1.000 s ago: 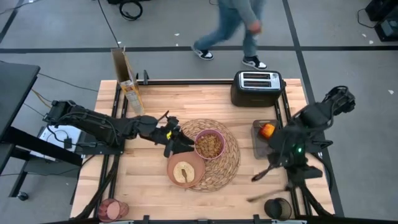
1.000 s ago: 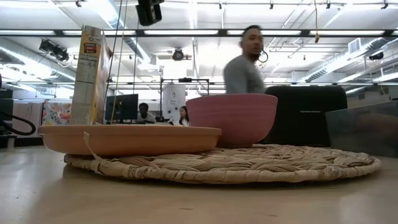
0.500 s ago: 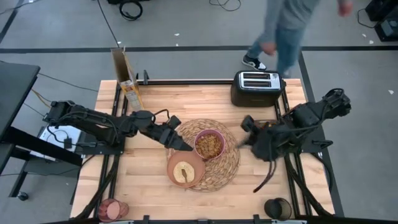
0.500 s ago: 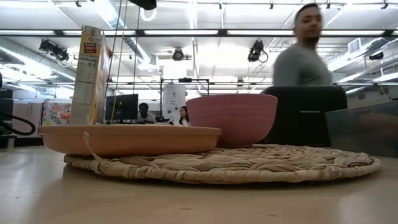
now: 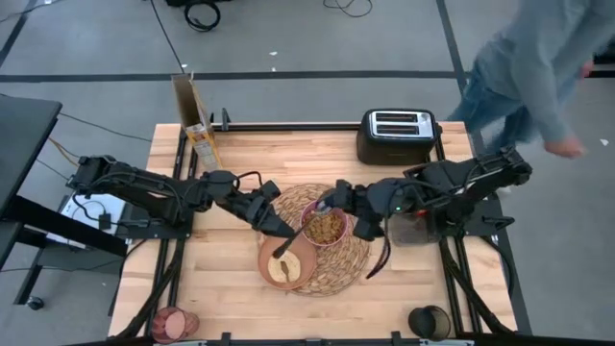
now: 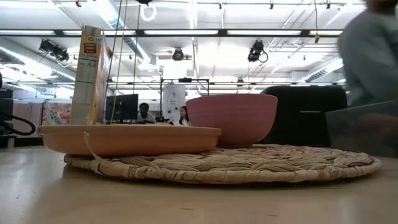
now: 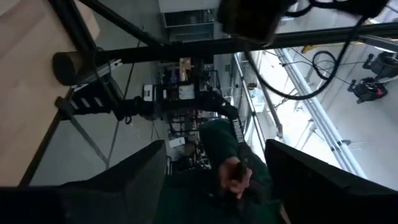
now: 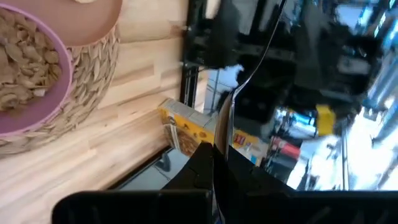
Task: Arrange a breakfast setting
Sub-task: Put the black spoon on the brown placemat to the right side of the pink bowl
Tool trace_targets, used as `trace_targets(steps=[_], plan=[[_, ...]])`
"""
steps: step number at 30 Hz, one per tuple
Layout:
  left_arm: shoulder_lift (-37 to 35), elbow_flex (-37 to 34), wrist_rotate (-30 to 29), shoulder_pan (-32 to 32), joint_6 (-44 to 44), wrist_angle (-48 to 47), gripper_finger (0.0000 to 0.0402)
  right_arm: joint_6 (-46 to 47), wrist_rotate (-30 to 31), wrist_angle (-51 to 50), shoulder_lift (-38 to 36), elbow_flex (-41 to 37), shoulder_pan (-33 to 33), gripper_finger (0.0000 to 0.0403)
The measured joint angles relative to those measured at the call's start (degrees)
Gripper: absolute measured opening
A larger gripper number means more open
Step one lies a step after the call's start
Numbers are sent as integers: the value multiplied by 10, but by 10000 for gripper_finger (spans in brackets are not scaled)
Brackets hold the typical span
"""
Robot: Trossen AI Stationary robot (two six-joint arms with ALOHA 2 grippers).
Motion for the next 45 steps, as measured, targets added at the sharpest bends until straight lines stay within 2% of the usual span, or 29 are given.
trace_targets(steps=[10,18,23,45], plan=[[0,0,28,0,-12,13,133,-80,-15,57,34,-1,-50,11],[0,0,32,4,3,14,59,-93,-37,67,39,-1,-56,11],[0,0,39,4,4,13,47,-93,-44,67,39,-1,-50,11],[0,0,44,11,-6,5,46,-83,-49,52,35,-1,-26,11]])
